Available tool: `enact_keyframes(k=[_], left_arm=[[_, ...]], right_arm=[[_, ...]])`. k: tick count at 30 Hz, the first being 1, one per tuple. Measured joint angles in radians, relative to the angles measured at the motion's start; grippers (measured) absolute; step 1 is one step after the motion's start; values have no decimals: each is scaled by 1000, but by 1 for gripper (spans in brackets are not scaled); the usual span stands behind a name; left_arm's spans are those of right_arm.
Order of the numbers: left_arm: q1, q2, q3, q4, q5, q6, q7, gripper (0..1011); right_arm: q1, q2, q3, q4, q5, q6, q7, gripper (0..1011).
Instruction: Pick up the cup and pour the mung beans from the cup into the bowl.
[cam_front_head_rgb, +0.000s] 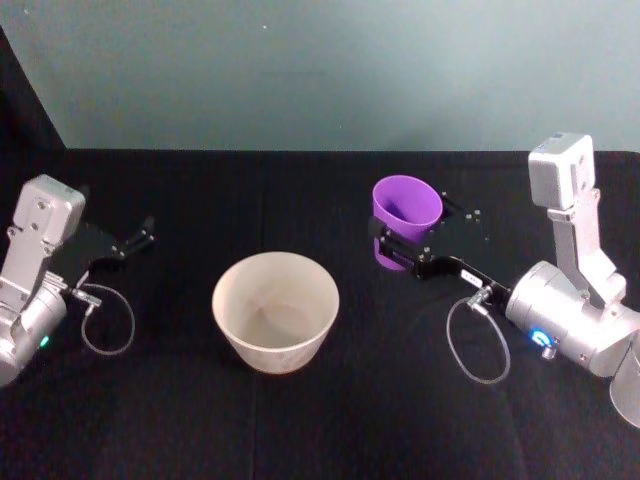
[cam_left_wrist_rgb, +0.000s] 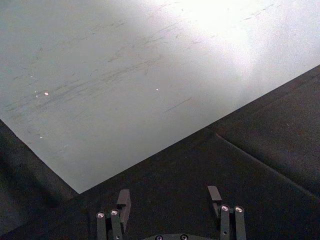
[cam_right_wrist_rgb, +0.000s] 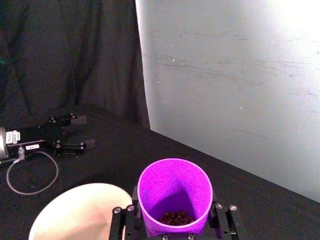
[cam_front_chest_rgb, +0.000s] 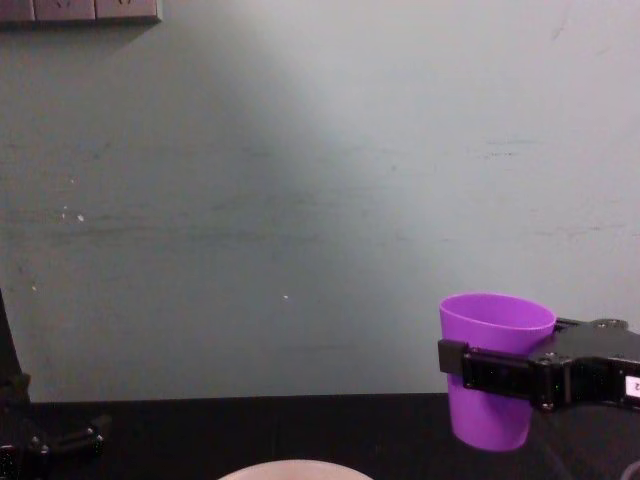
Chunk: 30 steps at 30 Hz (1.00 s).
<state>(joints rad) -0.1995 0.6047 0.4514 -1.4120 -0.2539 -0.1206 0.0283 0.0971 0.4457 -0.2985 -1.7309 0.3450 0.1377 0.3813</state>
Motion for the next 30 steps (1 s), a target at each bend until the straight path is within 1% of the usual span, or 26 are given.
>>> enact_keyframes(k=[30], left_arm=[[0,0,0,0,0,0,0,1000]], right_arm=[[-2,2,0,2,-5,-1,0,724]])
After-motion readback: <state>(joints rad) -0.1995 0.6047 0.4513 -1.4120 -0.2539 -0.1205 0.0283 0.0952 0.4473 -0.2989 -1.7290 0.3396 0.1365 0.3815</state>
